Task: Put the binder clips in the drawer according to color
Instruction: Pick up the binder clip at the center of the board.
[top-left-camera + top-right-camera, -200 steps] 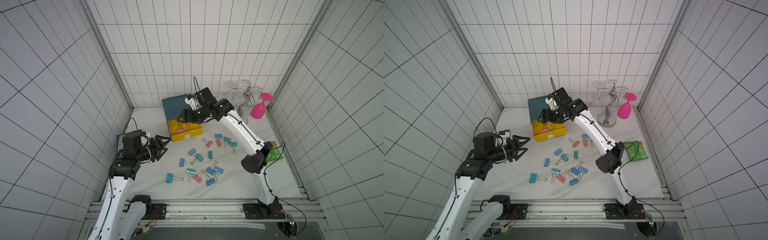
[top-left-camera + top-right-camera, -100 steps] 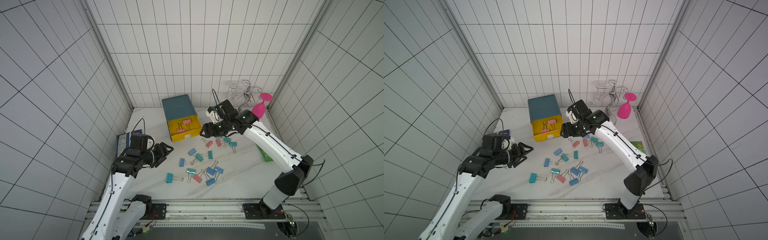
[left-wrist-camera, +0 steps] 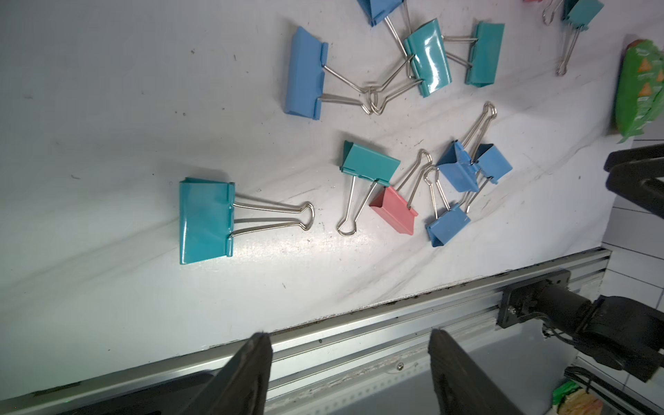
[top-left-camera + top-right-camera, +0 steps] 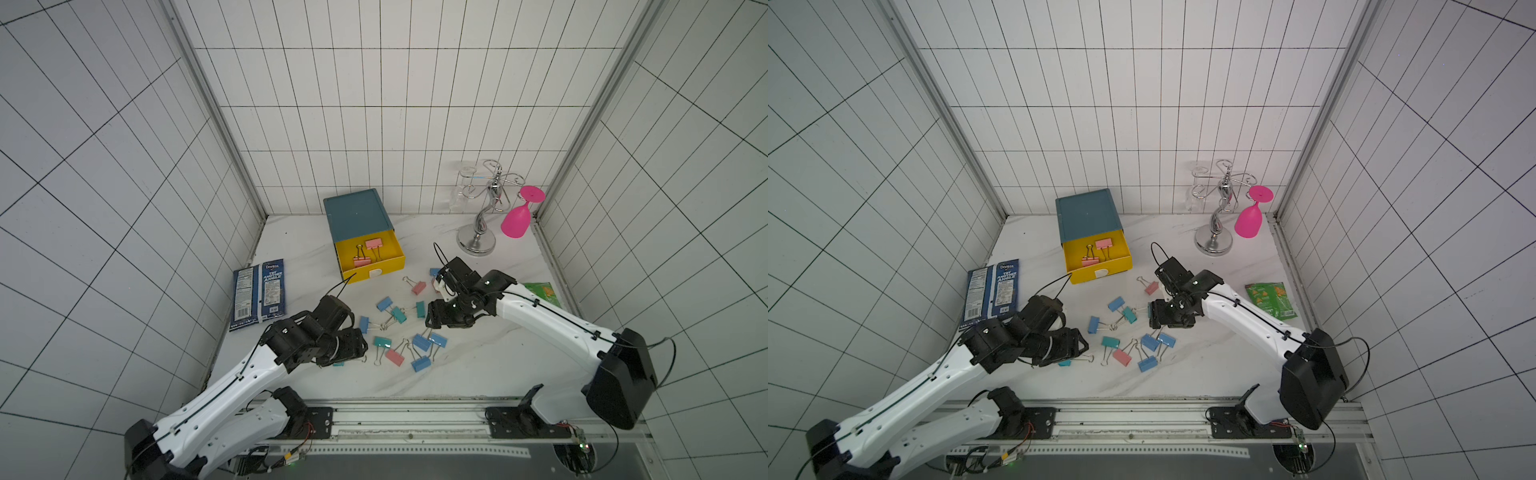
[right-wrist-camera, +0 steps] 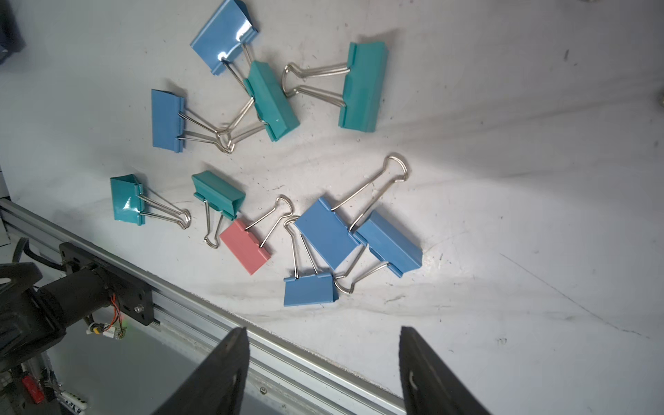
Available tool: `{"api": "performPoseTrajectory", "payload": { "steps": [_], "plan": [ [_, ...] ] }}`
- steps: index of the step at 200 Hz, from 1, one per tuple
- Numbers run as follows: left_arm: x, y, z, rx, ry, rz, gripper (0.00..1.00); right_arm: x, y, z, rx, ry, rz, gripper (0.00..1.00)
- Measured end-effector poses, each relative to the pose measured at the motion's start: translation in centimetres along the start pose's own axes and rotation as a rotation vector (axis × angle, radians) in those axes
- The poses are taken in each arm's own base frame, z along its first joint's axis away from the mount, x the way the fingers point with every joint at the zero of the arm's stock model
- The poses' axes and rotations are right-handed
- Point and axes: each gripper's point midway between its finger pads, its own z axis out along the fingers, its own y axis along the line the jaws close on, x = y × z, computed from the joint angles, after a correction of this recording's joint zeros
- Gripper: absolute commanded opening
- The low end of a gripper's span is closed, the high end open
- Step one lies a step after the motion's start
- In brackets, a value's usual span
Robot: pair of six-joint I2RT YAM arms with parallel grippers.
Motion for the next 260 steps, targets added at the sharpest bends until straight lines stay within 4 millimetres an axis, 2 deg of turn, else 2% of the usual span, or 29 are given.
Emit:
{"api": "performPoseTrajectory", "payload": {
  "steps": [28, 55, 102, 148, 212, 260],
  "plan": [
    [0.2, -0.3, 1.0, -0.009, -0.016, 0.062, 0.74, 2.1, -1.2, 1.3, 0.024, 0.034, 0.032, 0.68],
    [0.4, -1.3, 2.2, -0.034, -0.021, 0.167, 0.74, 3.4, -2.0, 1.4, 0.034, 0.039, 0.061, 0.68],
    [1.7, -3.6, 4.9, -0.123, 0.007, 0.423, 0.73, 4.2, -2.5, 0.3, 0.023, -0.007, 0.087, 0.69],
    [1.1, -5.4, 7.3, -0.191, 0.025, 0.566, 0.73, 4.8, -3.2, -1.7, 0.021, -0.067, 0.099, 0.72],
    [0.7, -6.1, 9.4, -0.234, 0.061, 0.677, 0.74, 7.0, -5.2, -2.4, 0.055, -0.079, 0.137, 0.73],
    [1.0, -5.9, 11.6, -0.268, 0.114, 0.711, 0.74, 7.4, -5.8, -3.0, 0.066, -0.099, 0.161, 0.73]
  ]
}}
